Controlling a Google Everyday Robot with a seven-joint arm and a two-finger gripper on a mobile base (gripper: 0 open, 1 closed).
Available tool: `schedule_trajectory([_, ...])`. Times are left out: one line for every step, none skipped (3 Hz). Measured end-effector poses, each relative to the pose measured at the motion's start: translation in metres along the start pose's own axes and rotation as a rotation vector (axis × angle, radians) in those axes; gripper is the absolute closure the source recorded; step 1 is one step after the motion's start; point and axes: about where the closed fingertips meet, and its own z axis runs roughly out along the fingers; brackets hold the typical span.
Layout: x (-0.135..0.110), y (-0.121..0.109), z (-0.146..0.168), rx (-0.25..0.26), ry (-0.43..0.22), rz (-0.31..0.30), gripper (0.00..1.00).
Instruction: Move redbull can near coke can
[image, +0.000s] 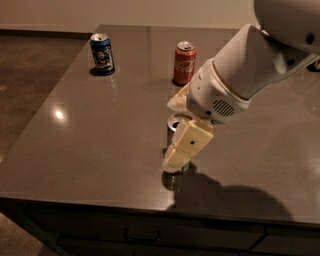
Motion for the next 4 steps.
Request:
schedule_trajectory([-0.002,-0.001,0.003,0.002,-0.003,-0.006,0.41])
schedule_trajectory([-0.004,-0.005,0.003,0.005,-0.005,-0.011,0.64])
schedule_trajectory([-0.007,-0.018,-0.005,0.022,-0.011,-0.005,0.88])
schedule_trajectory([-0.013,-0.04,-0.017,0.05,-0.027,0.02,1.0])
